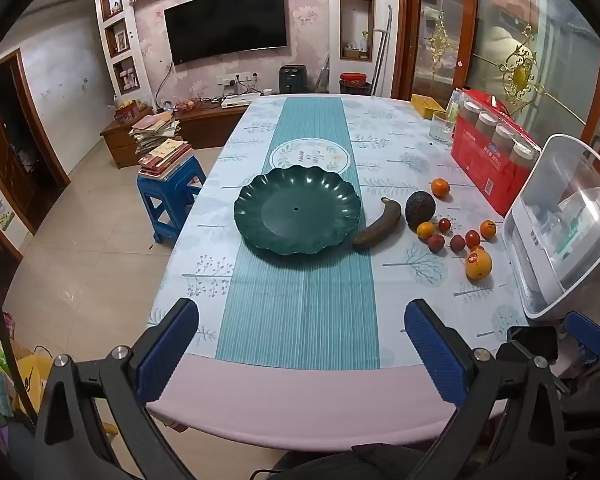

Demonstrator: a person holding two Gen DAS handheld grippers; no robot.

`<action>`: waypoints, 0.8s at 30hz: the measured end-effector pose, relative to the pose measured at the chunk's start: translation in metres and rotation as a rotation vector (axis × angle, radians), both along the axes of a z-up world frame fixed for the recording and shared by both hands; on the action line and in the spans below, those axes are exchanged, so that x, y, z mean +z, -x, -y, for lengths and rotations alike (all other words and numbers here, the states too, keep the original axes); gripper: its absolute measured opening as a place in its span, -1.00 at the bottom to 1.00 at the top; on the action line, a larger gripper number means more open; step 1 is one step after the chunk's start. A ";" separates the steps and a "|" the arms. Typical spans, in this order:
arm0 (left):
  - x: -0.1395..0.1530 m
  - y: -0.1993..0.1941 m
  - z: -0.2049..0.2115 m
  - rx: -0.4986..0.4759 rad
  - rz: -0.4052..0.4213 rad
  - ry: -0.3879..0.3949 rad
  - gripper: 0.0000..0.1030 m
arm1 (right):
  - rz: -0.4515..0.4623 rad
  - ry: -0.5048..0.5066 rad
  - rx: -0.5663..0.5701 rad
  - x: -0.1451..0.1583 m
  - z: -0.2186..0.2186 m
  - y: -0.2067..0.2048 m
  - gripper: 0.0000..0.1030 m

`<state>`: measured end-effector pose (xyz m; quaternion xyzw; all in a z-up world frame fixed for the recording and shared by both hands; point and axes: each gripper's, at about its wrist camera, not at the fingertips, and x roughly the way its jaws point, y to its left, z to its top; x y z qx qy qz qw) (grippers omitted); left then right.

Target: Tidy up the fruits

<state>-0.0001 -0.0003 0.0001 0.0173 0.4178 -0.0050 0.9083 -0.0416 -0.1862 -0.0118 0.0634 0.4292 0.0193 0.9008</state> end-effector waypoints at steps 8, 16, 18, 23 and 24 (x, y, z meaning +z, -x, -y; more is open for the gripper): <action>0.000 0.001 0.001 0.001 0.002 0.004 0.99 | -0.007 -0.003 0.002 -0.001 0.000 -0.002 1.00; 0.001 -0.001 -0.001 0.002 0.004 0.008 0.99 | -0.007 -0.008 -0.003 -0.001 0.001 -0.003 1.00; 0.001 -0.001 -0.001 0.002 0.004 0.009 0.99 | -0.008 -0.009 -0.005 -0.001 0.002 -0.003 1.00; 0.001 0.000 0.000 0.004 0.007 0.010 0.99 | -0.007 -0.006 0.004 -0.002 0.001 -0.002 1.00; 0.001 0.000 0.000 0.004 0.007 0.011 0.99 | -0.007 -0.006 0.004 -0.002 0.001 -0.002 1.00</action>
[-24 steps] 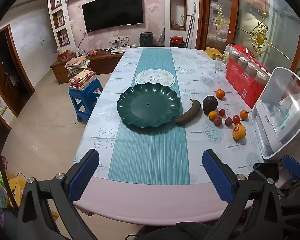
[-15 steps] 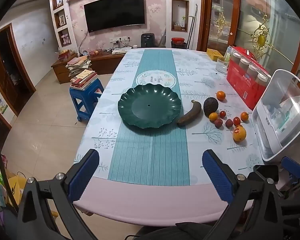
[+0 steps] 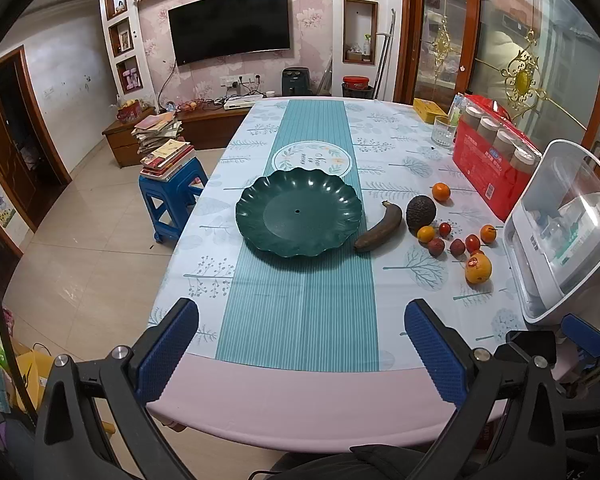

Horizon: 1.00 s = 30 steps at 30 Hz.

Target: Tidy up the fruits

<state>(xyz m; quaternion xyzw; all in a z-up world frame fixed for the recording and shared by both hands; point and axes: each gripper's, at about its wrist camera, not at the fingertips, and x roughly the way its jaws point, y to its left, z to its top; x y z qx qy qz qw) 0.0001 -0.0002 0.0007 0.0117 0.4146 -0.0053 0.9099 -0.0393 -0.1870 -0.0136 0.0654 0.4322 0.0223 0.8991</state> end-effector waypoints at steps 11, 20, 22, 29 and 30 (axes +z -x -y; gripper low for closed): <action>0.001 0.001 -0.002 0.002 0.000 0.003 0.99 | 0.000 0.000 0.000 -0.001 0.000 -0.001 1.00; 0.001 0.001 -0.002 0.000 -0.001 0.007 0.99 | -0.002 -0.005 0.002 -0.002 -0.001 -0.008 1.00; 0.001 0.001 -0.002 0.000 -0.002 0.008 0.99 | -0.002 -0.007 0.003 -0.002 0.001 -0.008 1.00; 0.001 0.001 -0.003 0.001 -0.004 0.009 0.99 | 0.002 -0.013 0.007 -0.003 -0.007 -0.003 1.00; 0.002 0.001 -0.002 0.001 -0.004 0.010 0.99 | 0.001 -0.018 0.010 -0.004 -0.004 -0.003 1.00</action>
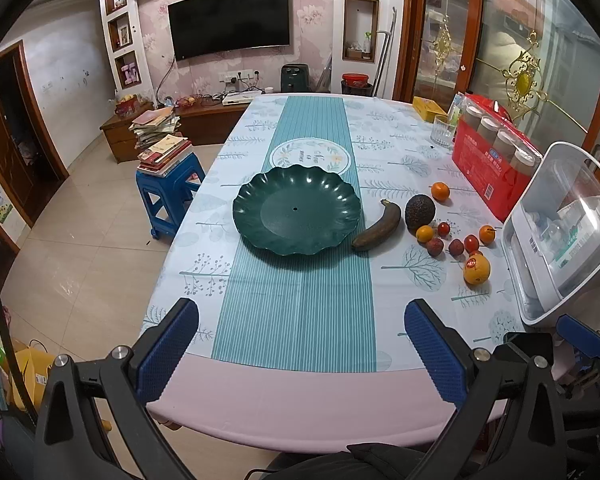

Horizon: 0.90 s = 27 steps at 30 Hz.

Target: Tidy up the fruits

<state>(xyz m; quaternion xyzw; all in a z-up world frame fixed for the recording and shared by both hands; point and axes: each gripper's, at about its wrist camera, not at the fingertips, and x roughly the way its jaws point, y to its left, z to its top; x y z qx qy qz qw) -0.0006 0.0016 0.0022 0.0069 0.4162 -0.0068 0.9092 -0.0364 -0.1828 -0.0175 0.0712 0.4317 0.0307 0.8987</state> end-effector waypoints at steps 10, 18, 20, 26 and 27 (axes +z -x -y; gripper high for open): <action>0.003 -0.001 0.000 -0.001 -0.004 0.002 0.99 | -0.004 -0.006 -0.004 0.003 0.001 0.000 1.00; 0.002 -0.001 0.000 -0.001 -0.007 0.004 0.99 | -0.005 0.000 -0.009 0.006 0.001 0.002 1.00; 0.002 -0.001 -0.001 0.001 -0.009 0.012 0.99 | -0.013 0.008 -0.019 0.005 0.000 0.002 1.00; -0.001 0.001 -0.010 -0.004 -0.025 0.036 0.99 | -0.033 0.012 -0.029 0.004 -0.005 0.004 1.00; -0.003 0.000 -0.010 -0.011 -0.030 0.040 0.99 | -0.036 0.011 -0.031 0.004 -0.006 0.004 1.00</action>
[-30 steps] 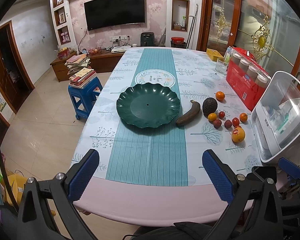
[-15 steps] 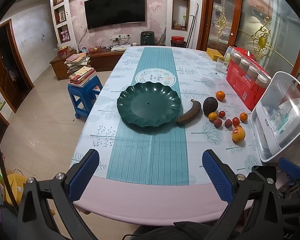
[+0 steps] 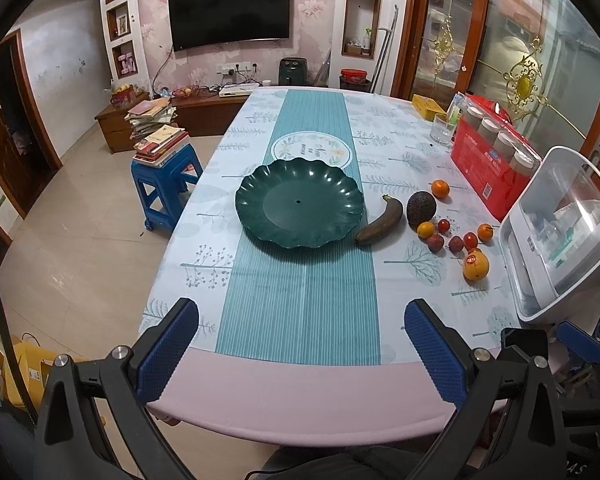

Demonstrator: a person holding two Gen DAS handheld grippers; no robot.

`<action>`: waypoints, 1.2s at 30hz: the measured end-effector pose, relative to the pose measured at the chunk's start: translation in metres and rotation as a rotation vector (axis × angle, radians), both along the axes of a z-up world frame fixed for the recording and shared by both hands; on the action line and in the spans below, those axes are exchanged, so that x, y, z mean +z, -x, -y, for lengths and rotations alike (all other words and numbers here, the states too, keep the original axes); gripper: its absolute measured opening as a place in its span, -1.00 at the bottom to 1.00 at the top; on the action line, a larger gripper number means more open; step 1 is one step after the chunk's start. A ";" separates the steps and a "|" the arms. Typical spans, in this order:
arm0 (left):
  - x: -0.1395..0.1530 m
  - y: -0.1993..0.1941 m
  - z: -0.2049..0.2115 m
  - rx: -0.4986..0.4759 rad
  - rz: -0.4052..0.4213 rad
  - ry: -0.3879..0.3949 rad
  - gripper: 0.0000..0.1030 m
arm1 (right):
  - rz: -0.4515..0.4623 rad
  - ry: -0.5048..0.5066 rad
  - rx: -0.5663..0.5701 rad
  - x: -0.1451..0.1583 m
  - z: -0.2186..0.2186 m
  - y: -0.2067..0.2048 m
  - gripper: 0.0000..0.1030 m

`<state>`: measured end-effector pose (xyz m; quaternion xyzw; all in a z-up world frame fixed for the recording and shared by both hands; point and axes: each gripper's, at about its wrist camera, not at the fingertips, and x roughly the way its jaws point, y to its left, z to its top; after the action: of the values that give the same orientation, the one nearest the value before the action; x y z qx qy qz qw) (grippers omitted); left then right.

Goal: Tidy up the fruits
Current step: 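Move the left tool to the avocado while the right tool moves to the grapefruit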

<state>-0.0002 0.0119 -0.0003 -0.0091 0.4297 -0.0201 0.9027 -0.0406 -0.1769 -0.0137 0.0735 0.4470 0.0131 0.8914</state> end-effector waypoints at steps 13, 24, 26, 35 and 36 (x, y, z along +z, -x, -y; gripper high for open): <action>-0.014 -0.025 -0.005 -0.154 -0.029 0.039 0.99 | 0.001 -0.030 -0.085 -0.007 -0.008 0.000 0.99; -0.024 -0.064 0.012 -0.291 -0.048 0.046 0.99 | -0.062 -0.001 -0.234 -0.015 0.011 -0.011 0.99; -0.026 -0.075 0.017 -0.308 -0.057 0.045 0.99 | -0.055 0.017 -0.246 -0.016 0.014 -0.012 0.99; -0.031 -0.130 0.037 -0.303 -0.109 0.038 0.99 | 0.018 0.097 -0.253 -0.016 0.031 -0.030 0.99; -0.031 -0.134 0.040 -0.305 -0.107 0.038 0.99 | 0.024 0.098 -0.255 -0.017 0.035 -0.032 0.99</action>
<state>0.1340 -0.0284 -0.0313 0.0382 0.4731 -0.1647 0.8646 -0.0086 -0.2116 -0.0312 0.0858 0.4235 -0.1214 0.8936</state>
